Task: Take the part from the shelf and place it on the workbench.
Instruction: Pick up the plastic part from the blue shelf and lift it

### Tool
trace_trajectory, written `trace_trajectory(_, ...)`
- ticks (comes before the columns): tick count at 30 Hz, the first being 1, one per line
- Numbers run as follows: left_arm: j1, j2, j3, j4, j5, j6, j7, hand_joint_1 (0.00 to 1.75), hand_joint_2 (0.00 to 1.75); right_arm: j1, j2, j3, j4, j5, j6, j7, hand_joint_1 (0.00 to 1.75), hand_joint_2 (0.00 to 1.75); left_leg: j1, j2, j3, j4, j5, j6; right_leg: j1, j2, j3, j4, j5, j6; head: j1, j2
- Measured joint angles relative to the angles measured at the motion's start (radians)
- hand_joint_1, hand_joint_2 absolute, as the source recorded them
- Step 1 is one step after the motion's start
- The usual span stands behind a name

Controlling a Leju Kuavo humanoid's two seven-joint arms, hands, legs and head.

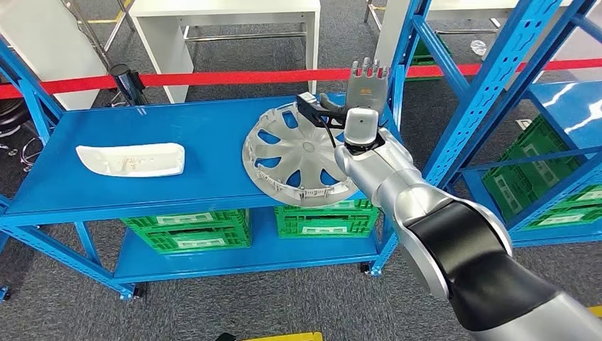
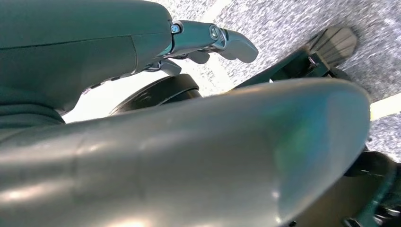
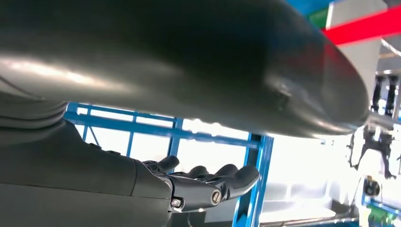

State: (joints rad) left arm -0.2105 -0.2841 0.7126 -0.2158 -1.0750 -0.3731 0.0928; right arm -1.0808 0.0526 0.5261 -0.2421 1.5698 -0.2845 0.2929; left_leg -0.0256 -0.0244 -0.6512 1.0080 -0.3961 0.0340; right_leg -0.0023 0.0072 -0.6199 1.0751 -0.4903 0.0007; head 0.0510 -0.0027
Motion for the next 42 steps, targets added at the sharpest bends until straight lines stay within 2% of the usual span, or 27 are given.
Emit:
trace_trajectory(1, 0.0, 0.0, 0.0, 0.0, 0.0, 0.0, 0.0, 0.0, 0.0, -0.002, 0.0, 0.0, 0.0, 0.0, 0.0, 0.0, 0.0, 0.0, -0.001, 0.0, 0.0, 0.004, -0.004, -0.003, 0.002, -0.001, 0.009, -0.031, 0.014, -0.006, 0.0, 0.0)
trace_trajectory(4, -0.001, 0.0, 0.0, 0.001, 0.0, 0.0, -0.001, 0.0, 0.0, -0.007, 0.001, 0.0, 0.0, 0.0, 0.0, 0.0, 0.0, 0.0, -0.002, 0.0, 0.0, 0.007, -0.01, -0.001, 0.004, 0.001, 0.018, -0.047, 0.011, -0.016, -0.001, 0.0)
trace_trajectory(7, -0.001, 0.0, 0.0, 0.001, 0.0, 0.0, -0.001, 0.0, 0.0, -0.018, 0.002, 0.0, 0.0, 0.0, 0.0, -0.005, 0.0, 0.0, -0.003, 0.003, 0.004, 0.005, -0.01, 0.001, 0.004, 0.006, 0.021, -0.047, 0.011, -0.016, -0.001, 0.0)
trace_trajectory(12, -0.001, 0.001, -0.002, 0.001, -0.002, 0.0, -0.002, 0.0, 0.0, -0.013, 0.011, 0.02, 0.0, 0.0, -0.018, -0.06, 0.0, 0.0, -0.003, 0.004, 0.007, 0.002, -0.009, -0.008, 0.005, 0.006, 0.023, -0.046, 0.009, -0.019, -0.001, 0.0)
trace_trajectory(23, -0.001, 0.001, -0.009, 0.001, -0.009, 0.0, -0.001, 0.0, 0.0, 0.025, 0.041, 0.064, 0.0, 0.0, -0.03, -0.106, 0.0, 0.0, -0.004, 0.003, 0.008, 0.002, -0.008, -0.009, 0.004, 0.005, 0.026, -0.048, 0.009, -0.019, 0.0, 0.0)
trace_trajectory(29, -0.001, 0.001, -0.01, 0.001, -0.01, 0.0, 0.001, 0.0, 0.0, 0.054, 0.064, 0.123, 0.0, -0.003, -0.016, -0.155, 0.0, 0.0, -0.005, 0.003, 0.008, 0.003, -0.008, -0.009, 0.003, 0.005, 0.027, -0.049, 0.01, -0.018, 0.0, 0.0)
trace_trajectory(32, -0.002, 0.0, -0.012, 0.001, -0.013, 0.0, 0.002, 0.0, 0.0, 0.079, 0.094, 0.149, 0.0, -0.008, -0.04, -0.214, 0.0, 0.0, -0.005, 0.004, 0.008, 0.003, -0.008, -0.009, 0.003, 0.005, 0.027, -0.049, 0.01, -0.018, 0.0, 0.0)
trace_trajectory(36, -0.003, -0.001, -0.017, 0.001, -0.014, 0.0, 0.016, 0.0, 0.0, 0.114, 0.165, 0.18, -0.002, -0.014, -0.075, -0.282, 0.0, 0.0, -0.004, 0.004, 0.008, 0.003, -0.009, -0.009, 0.003, 0.006, 0.027, -0.049, 0.01, -0.018, 0.0, 0.0)
trace_trajectory(42, -0.004, -0.001, -0.018, 0.001, -0.011, 0.0, 0.008, 0.0, 0.0, 0.145, 0.254, 0.216, -0.017, -0.026, -0.078, -0.33, 0.0, 0.0, -0.004, 0.004, 0.008, 0.002, -0.009, -0.009, 0.004, 0.006, 0.027, -0.049, 0.008, -0.02, -0.001, 0.0)
